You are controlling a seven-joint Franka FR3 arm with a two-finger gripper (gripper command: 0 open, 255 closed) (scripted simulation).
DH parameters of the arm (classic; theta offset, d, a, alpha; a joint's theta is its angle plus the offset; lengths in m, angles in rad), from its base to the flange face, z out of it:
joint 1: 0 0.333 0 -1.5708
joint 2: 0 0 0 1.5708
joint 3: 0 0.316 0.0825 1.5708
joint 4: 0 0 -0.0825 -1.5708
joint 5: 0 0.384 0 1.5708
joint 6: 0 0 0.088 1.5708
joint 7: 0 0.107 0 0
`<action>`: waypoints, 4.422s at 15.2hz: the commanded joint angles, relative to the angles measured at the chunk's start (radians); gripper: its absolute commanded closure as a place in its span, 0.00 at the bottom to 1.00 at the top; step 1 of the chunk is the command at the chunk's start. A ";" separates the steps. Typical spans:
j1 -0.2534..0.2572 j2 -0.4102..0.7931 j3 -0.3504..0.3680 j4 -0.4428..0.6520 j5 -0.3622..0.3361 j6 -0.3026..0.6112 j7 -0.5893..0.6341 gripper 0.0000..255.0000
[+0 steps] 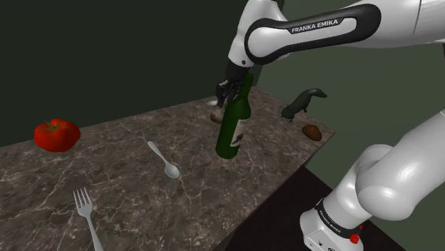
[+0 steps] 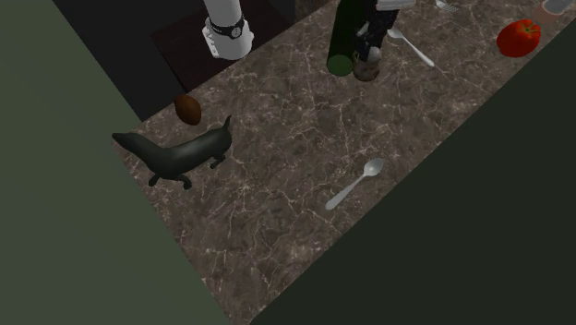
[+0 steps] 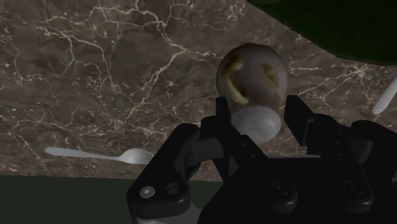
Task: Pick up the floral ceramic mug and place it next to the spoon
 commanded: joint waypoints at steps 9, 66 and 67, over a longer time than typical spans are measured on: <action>0.094 0.081 0.135 0.079 -0.021 0.006 0.241 1.00; 0.091 0.618 0.086 0.713 0.085 -0.420 0.111 0.00; 0.094 0.617 0.084 0.699 0.086 -0.406 0.110 0.00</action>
